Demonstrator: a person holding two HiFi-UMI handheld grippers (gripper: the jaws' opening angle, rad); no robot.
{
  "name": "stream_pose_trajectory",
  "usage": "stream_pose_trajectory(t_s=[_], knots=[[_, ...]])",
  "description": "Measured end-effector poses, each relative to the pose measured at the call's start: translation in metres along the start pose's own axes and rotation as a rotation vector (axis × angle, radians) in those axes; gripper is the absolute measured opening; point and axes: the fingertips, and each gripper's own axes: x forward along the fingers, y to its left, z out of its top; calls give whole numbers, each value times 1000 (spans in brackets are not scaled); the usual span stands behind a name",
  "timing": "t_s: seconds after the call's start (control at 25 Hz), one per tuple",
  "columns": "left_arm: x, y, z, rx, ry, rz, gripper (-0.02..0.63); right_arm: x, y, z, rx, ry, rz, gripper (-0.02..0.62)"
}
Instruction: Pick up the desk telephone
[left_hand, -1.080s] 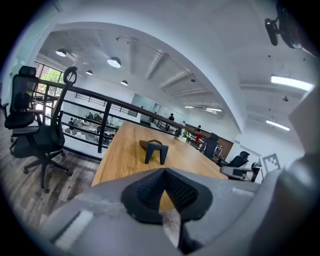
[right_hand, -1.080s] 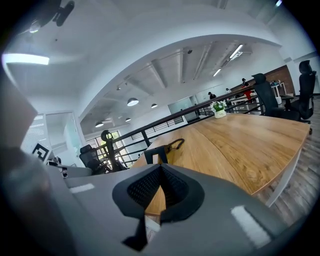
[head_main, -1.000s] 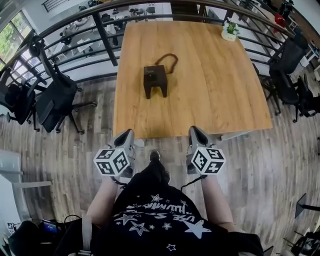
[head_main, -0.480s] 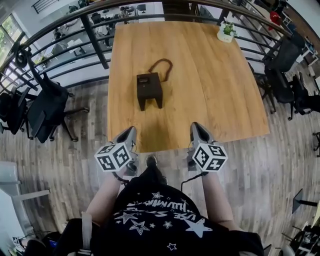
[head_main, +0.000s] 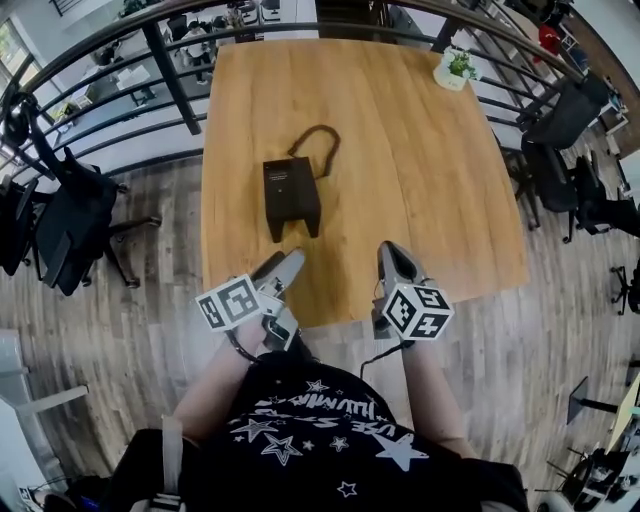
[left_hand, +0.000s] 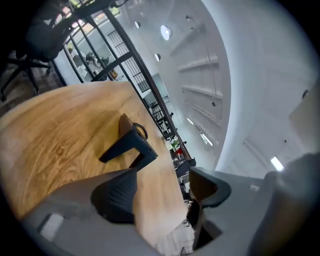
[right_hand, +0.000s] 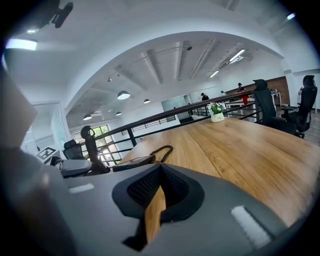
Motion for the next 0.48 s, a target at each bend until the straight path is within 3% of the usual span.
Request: stream_pose_trajectory(t_s=[0.2, 0.48], knots=[[26, 5, 3, -130, 7, -47, 380, 23, -2, 16, -29, 1, -4, 0], [58, 22, 16, -277, -73, -8, 428, 36, -17, 35, -38, -6, -4, 2]])
